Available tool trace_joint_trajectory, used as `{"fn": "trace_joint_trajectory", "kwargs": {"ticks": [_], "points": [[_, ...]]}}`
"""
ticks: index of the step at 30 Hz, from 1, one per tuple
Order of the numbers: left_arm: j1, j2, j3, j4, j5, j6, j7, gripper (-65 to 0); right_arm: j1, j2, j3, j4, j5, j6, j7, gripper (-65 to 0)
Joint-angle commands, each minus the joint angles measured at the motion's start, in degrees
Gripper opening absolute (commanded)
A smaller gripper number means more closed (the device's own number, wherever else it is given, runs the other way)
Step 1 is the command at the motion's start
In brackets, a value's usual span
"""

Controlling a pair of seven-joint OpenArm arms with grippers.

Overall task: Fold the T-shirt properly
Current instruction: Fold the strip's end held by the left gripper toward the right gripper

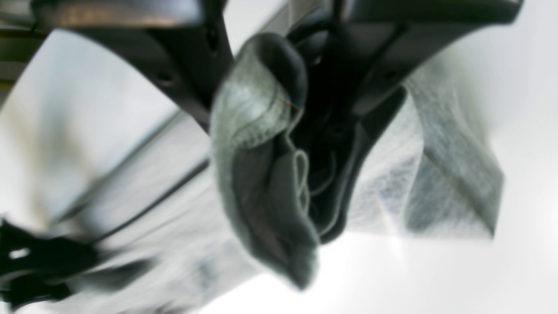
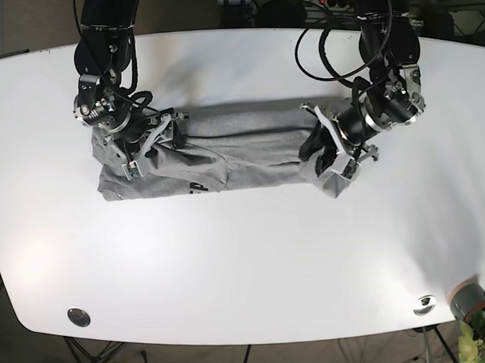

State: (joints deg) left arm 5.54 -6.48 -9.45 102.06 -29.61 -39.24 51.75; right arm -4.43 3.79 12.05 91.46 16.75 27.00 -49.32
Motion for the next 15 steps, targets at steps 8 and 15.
{"fn": "trace_joint_trajectory", "kwargs": {"ticks": [8, 15], "points": [[-1.72, -0.07, 5.89, 0.75, -0.86, 6.50, -0.89, -62.6, 0.78, 0.30, 0.21, 0.89, -0.27, -0.06, -0.39, -27.9], [-2.77, -0.07, 6.77, -2.24, -0.94, 9.93, -0.80, -46.5, 0.78, 0.21, -0.05, 0.89, -0.27, -0.06, -0.39, -27.9]]}}
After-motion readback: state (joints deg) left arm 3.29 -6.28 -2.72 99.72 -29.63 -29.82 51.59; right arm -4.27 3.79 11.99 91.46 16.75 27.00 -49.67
